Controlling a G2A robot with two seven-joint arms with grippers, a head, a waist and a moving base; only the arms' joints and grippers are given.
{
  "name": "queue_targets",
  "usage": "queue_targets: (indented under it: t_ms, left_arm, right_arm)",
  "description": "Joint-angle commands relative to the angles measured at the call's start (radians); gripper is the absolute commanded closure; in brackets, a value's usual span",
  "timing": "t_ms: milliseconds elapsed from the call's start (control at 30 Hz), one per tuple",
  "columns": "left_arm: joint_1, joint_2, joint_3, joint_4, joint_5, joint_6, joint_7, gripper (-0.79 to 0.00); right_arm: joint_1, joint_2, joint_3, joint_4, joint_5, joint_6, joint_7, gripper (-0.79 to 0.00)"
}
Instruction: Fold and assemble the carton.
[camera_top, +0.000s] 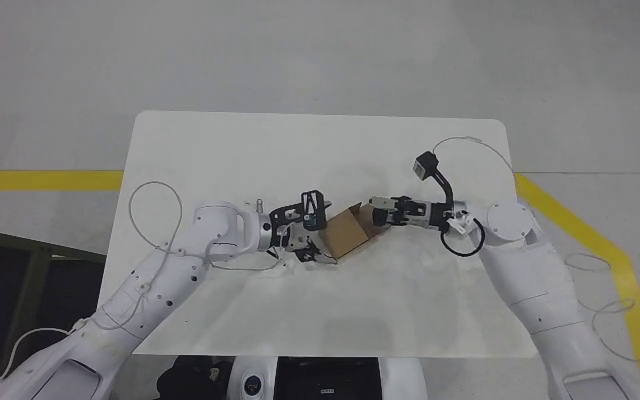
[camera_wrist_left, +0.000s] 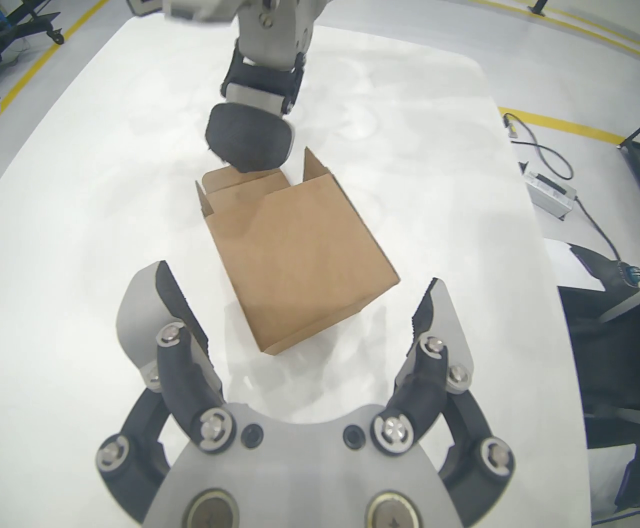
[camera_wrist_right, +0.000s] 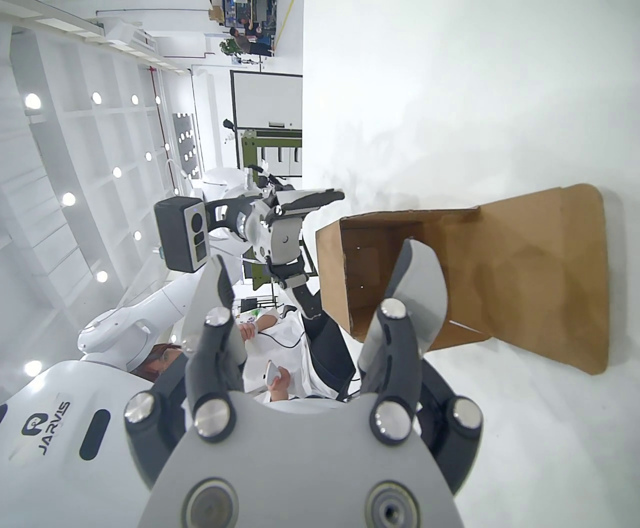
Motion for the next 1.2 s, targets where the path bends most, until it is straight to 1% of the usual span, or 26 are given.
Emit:
queue_targets:
  t_ms: [0, 233, 333, 500, 600, 733, 833, 933, 1000, 1167]
  left_arm:
    - [0.004, -0.003, 0.000, -0.004, 0.005, 0.017, 0.001, -0.785]
    - [0.007, -0.017, 0.017, -0.006, -0.004, 0.023, -0.006, -0.785]
    - [-0.001, -0.022, 0.015, 0.008, 0.016, 0.046, -0.018, -0.785]
    - [-0.014, -0.024, -0.004, 0.027, 0.083, 0.091, -0.038, -0.785]
    - [-0.017, -0.021, -0.033, 0.034, 0.080, 0.091, -0.023, -0.785]
    - [-0.014, -0.015, -0.061, 0.033, 0.081, 0.042, 0.003, -0.785]
    - [-0.033, -0.013, -0.060, 0.036, 0.111, -0.066, 0.044, -0.785]
    - [-0.061, -0.019, -0.042, 0.064, 0.158, -0.143, 0.094, -0.785]
    - [-0.087, -0.027, -0.024, 0.096, 0.209, -0.149, 0.110, -0.785]
    - [-0.147, -0.055, 0.015, 0.186, 0.214, -0.159, 0.195, -0.785]
  right_arm:
    - [-0.012, 0.007, 0.025, -0.014, 0.000, -0.002, 0.005, -0.785]
    - [-0.049, 0.026, 0.096, -0.069, 0.020, -0.008, 0.022, -0.785]
    - [-0.063, 0.031, 0.114, -0.091, 0.030, -0.009, 0.026, -0.785]
    - [-0.077, 0.037, 0.130, -0.116, 0.036, -0.006, 0.029, -0.785]
    - [-0.082, 0.038, 0.134, -0.124, 0.045, -0.008, 0.030, -0.785]
    - [-0.083, 0.039, 0.129, -0.129, 0.056, -0.010, 0.041, -0.785]
    - [-0.081, 0.038, 0.122, -0.119, 0.067, -0.013, 0.052, -0.785]
    - [-0.079, 0.039, 0.119, -0.113, 0.075, -0.016, 0.068, -0.785]
    - [-0.079, 0.041, 0.119, -0.117, 0.082, -0.008, 0.096, -0.785]
    - [-0.096, 0.053, 0.137, -0.165, 0.086, 0.009, 0.192, -0.785]
